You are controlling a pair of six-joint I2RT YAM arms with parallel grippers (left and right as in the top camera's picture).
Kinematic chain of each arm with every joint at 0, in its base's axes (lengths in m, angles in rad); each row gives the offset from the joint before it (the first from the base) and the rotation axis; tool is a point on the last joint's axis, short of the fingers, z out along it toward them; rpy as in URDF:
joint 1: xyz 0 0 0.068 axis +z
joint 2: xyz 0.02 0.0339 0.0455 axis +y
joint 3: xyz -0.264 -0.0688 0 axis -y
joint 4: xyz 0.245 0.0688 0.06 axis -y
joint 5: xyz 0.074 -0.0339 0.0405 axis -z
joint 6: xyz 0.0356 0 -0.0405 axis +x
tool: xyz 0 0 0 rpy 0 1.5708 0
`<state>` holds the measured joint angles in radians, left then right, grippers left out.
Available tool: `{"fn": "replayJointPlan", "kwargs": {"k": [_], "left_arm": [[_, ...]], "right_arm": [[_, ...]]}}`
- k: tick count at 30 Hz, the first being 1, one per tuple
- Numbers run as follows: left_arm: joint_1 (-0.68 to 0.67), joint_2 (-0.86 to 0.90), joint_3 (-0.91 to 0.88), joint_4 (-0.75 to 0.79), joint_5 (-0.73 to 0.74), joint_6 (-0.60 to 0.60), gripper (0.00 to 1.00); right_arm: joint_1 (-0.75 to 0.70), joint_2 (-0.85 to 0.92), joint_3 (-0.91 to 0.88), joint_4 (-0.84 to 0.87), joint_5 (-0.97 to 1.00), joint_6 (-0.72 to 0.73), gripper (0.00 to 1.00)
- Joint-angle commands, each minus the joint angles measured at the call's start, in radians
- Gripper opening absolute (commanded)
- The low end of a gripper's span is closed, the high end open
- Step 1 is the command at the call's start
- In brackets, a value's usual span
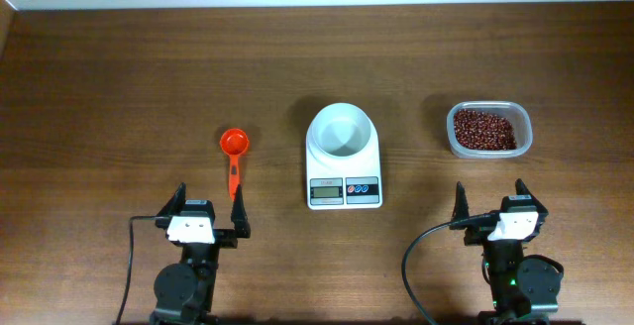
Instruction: Scoop item into bowl and weigh 50g on scale
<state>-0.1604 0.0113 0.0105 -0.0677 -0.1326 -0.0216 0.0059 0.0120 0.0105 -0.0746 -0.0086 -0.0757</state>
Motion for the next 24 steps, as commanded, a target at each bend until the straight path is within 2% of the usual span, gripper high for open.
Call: {"fn": "replayJointPlan", "kwargs": {"k": [1, 21, 24], "left_arm": [[0.006, 0.002, -0.001, -0.002, -0.022, 0.015, 0.99], [0.006, 0.002, -0.001, 0.016, -0.029, 0.015, 0.99], [0.006, 0.002, 0.028, 0.066, 0.093, 0.016, 0.99]], "right_arm": [[-0.007, -0.006, -0.005, -0.005, -0.006, 0.005, 0.99], [-0.007, -0.006, -0.005, -0.005, -0.006, 0.005, 0.99], [-0.007, -0.006, -0.005, -0.005, -0.006, 0.005, 0.99]]}}
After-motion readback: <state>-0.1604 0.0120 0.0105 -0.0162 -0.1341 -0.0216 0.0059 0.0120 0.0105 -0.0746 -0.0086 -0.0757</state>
